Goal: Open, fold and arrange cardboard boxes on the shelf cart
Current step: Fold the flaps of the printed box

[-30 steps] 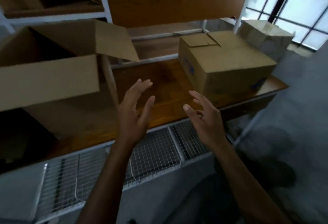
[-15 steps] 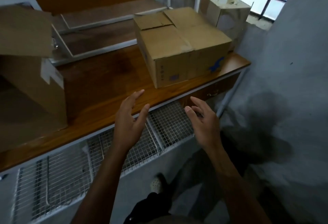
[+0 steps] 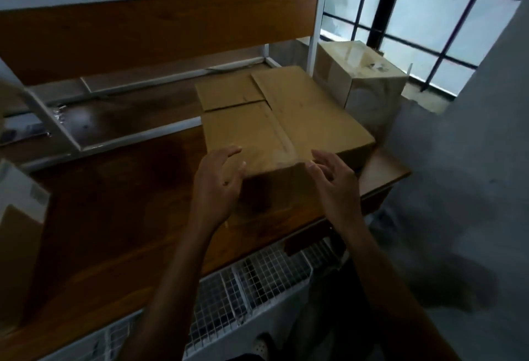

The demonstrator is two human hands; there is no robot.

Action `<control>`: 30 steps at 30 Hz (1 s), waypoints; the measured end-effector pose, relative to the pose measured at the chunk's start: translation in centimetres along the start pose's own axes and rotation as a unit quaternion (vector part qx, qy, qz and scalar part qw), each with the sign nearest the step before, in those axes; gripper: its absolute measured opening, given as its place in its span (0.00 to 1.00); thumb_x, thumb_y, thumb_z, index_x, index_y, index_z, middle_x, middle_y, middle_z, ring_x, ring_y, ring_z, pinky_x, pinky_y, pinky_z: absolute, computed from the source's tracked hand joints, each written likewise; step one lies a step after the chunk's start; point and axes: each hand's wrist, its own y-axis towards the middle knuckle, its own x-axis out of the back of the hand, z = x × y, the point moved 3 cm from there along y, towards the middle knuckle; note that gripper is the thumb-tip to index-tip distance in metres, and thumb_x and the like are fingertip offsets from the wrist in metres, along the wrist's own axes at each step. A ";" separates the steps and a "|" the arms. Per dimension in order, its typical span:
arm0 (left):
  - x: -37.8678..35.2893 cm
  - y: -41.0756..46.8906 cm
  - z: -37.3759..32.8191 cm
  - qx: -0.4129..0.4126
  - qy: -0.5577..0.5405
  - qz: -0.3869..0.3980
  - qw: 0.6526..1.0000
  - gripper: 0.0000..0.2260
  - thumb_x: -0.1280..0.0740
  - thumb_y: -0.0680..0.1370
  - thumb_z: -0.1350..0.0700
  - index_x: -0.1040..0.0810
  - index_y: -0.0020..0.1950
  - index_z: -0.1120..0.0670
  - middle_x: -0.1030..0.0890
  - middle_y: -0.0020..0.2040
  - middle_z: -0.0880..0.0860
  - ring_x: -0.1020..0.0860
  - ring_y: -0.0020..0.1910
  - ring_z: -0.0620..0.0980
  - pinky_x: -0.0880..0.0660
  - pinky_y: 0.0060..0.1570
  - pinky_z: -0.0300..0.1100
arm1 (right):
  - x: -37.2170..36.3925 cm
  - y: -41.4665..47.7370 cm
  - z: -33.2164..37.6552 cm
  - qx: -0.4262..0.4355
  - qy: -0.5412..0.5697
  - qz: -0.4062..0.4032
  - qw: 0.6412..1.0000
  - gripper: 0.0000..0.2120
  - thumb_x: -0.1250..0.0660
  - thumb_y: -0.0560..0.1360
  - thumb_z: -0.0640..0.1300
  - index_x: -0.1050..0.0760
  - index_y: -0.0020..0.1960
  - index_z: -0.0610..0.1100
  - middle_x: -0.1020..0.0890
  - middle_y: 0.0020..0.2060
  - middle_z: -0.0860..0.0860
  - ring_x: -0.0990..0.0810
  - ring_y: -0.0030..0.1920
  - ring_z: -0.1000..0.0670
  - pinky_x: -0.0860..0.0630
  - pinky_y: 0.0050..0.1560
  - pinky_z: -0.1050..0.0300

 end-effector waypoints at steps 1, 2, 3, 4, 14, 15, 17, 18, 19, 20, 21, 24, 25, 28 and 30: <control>-0.6 1.6 0.3 0.004 0.024 0.001 1.000 0.15 0.37 0.81 0.49 0.25 0.66 0.50 0.24 0.66 0.48 0.28 0.67 0.47 0.31 0.66 0.49 | -0.1 1.7 -0.1 0.003 -0.010 0.003 1.000 0.16 0.34 0.79 0.50 0.25 0.66 0.48 0.20 0.57 0.54 0.21 0.59 0.54 0.20 0.56 0.52; -1.3 3.2 0.7 0.016 0.047 0.004 0.999 0.15 0.36 0.81 0.50 0.25 0.66 0.51 0.25 0.68 0.49 0.30 0.68 0.47 0.34 0.66 0.45 | -0.2 3.3 -0.3 0.003 -0.026 0.008 1.000 0.16 0.34 0.79 0.50 0.24 0.66 0.48 0.19 0.58 0.52 0.21 0.60 0.53 0.21 0.57 0.51; -1.9 4.7 1.0 0.036 0.067 0.010 0.997 0.15 0.36 0.81 0.50 0.25 0.67 0.51 0.26 0.69 0.50 0.31 0.69 0.48 0.36 0.65 0.42 | -0.3 4.7 -0.6 0.000 -0.049 0.017 0.999 0.16 0.35 0.79 0.51 0.24 0.65 0.49 0.19 0.59 0.50 0.22 0.60 0.52 0.21 0.58 0.50; -2.4 6.1 1.4 0.062 0.082 0.019 0.995 0.16 0.36 0.81 0.50 0.25 0.68 0.51 0.27 0.70 0.50 0.32 0.70 0.49 0.37 0.65 0.42 | -0.4 6.1 -1.0 0.001 -0.080 0.030 0.996 0.16 0.35 0.79 0.52 0.24 0.65 0.49 0.19 0.59 0.49 0.22 0.60 0.51 0.22 0.59 0.49; -6.1 13.8 6.5 0.314 0.210 0.040 0.925 0.32 0.37 0.76 0.36 0.39 0.75 0.49 0.41 0.77 0.57 0.38 0.73 0.65 0.35 0.67 0.63 | 2.7 21.0 -6.5 -0.154 -0.384 0.136 0.900 0.33 0.39 0.76 0.64 0.41 0.75 0.51 0.38 0.74 0.40 0.37 0.71 0.33 0.38 0.68 0.33; -6.0 13.7 6.4 0.331 0.210 0.022 0.920 0.34 0.37 0.76 0.34 0.41 0.76 0.49 0.40 0.76 0.58 0.34 0.71 0.64 0.33 0.66 0.62 | 2.7 22.0 -7.0 -0.157 -0.374 0.147 0.902 0.36 0.39 0.75 0.65 0.44 0.76 0.50 0.37 0.73 0.40 0.35 0.70 0.33 0.36 0.67 0.34; -5.7 13.4 6.5 0.367 0.202 -0.003 0.908 0.37 0.37 0.75 0.32 0.43 0.77 0.49 0.35 0.74 0.58 0.30 0.69 0.63 0.32 0.64 0.60 | 2.4 23.5 -7.6 -0.138 -0.371 0.170 0.903 0.41 0.38 0.73 0.68 0.46 0.77 0.48 0.34 0.72 0.40 0.31 0.68 0.34 0.31 0.64 0.36; -5.4 13.3 6.9 0.387 0.189 -0.009 0.902 0.39 0.36 0.74 0.31 0.44 0.77 0.49 0.33 0.73 0.58 0.29 0.68 0.62 0.32 0.65 0.60 | 2.1 24.3 -7.9 -0.130 -0.365 0.184 0.903 0.43 0.38 0.72 0.70 0.47 0.77 0.48 0.32 0.71 0.41 0.29 0.67 0.35 0.30 0.63 0.37; -5.1 13.3 7.3 0.406 0.170 -0.008 0.898 0.41 0.36 0.72 0.30 0.44 0.77 0.49 0.32 0.72 0.58 0.29 0.67 0.62 0.32 0.65 0.60 | 2.0 24.9 -7.8 -0.130 -0.357 0.198 0.904 0.45 0.37 0.70 0.71 0.47 0.77 0.48 0.30 0.70 0.42 0.28 0.67 0.37 0.29 0.63 0.38; -4.7 13.3 7.5 0.429 0.142 -0.005 0.892 0.44 0.35 0.69 0.28 0.44 0.77 0.49 0.31 0.72 0.57 0.28 0.67 0.62 0.32 0.65 0.61 | 2.0 25.7 -7.9 -0.138 -0.339 0.212 0.906 0.46 0.35 0.69 0.71 0.46 0.77 0.48 0.29 0.70 0.44 0.27 0.67 0.38 0.28 0.63 0.39; -4.4 13.2 7.8 0.451 0.113 -0.006 0.885 0.47 0.33 0.65 0.26 0.42 0.76 0.49 0.30 0.71 0.57 0.28 0.66 0.62 0.32 0.65 0.62 | 2.1 26.4 -7.8 -0.155 -0.310 0.227 0.910 0.47 0.32 0.67 0.71 0.44 0.76 0.48 0.28 0.69 0.45 0.26 0.66 0.39 0.28 0.64 0.39; -3.8 12.7 8.8 0.492 0.061 -0.018 0.868 0.53 0.33 0.55 0.22 0.36 0.73 0.49 0.27 0.68 0.56 0.26 0.64 0.60 0.31 0.63 0.63 | 2.6 27.5 -7.4 -0.192 -0.177 0.263 0.929 0.41 0.25 0.67 0.62 0.35 0.72 0.47 0.24 0.64 0.49 0.24 0.64 0.41 0.26 0.61 0.44; -3.7 12.5 9.2 0.493 0.054 -0.022 0.868 0.53 0.33 0.54 0.21 0.35 0.72 0.49 0.27 0.67 0.55 0.26 0.63 0.59 0.30 0.63 0.62 | 2.7 27.5 -7.2 -0.191 -0.156 0.273 0.930 0.37 0.24 0.68 0.59 0.33 0.71 0.46 0.23 0.61 0.50 0.23 0.63 0.42 0.26 0.58 0.46; -3.2 12.1 8.7 0.491 0.023 -0.041 0.870 0.51 0.31 0.55 0.22 0.31 0.71 0.49 0.24 0.65 0.53 0.24 0.60 0.57 0.28 0.61 0.59 | 3.0 27.6 -6.1 -0.155 -0.169 0.293 0.928 0.33 0.25 0.69 0.58 0.30 0.68 0.46 0.21 0.61 0.48 0.20 0.58 0.43 0.23 0.56 0.47; -2.7 11.6 8.3 0.492 -0.027 -0.057 0.868 0.45 0.28 0.61 0.28 0.30 0.71 0.52 0.24 0.65 0.55 0.24 0.60 0.58 0.28 0.59 0.55 | 3.3 27.8 -4.1 -0.107 -0.216 0.298 0.924 0.33 0.28 0.70 0.61 0.30 0.69 0.45 0.20 0.59 0.47 0.20 0.55 0.44 0.21 0.56 0.44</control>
